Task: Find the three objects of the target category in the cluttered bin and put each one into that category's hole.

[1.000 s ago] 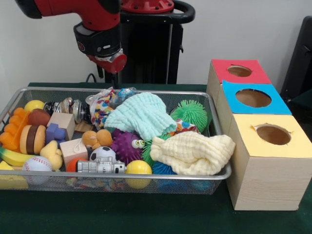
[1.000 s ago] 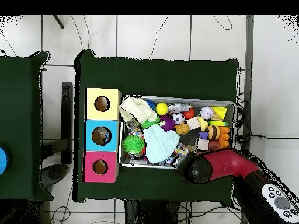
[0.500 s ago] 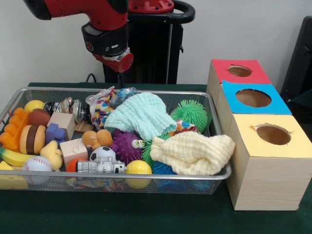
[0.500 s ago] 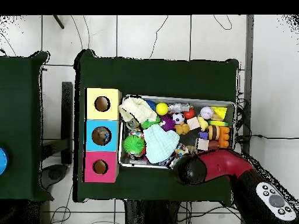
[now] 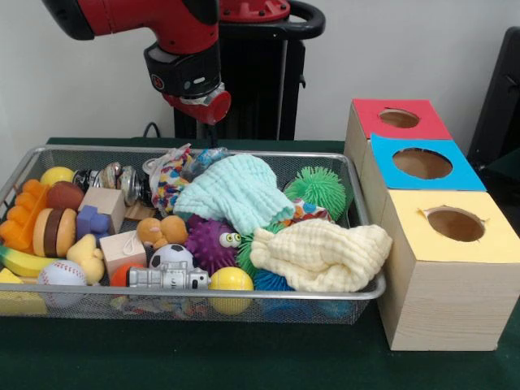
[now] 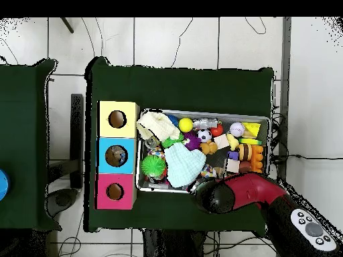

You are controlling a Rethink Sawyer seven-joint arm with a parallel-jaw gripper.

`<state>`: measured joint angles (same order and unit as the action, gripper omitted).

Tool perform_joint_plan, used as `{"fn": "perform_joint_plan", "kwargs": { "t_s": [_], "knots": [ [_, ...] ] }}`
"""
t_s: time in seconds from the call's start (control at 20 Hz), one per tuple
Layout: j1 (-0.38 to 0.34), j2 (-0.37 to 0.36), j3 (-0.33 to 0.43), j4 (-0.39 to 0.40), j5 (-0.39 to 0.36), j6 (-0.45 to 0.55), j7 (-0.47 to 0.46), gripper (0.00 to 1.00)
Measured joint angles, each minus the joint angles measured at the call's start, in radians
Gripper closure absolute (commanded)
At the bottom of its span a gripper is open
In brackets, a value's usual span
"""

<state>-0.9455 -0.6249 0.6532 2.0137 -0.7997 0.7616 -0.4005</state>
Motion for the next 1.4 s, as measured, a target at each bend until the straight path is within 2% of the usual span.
{"fn": "perform_joint_plan", "kwargs": {
  "t_s": [0.45,1.4],
  "knots": [
    [-0.015,0.000,0.019,0.020,0.000,-0.038,0.000,0.00],
    [-0.045,-0.004,0.081,0.058,0.002,-0.048,0.000,0.00]
  ]
}}
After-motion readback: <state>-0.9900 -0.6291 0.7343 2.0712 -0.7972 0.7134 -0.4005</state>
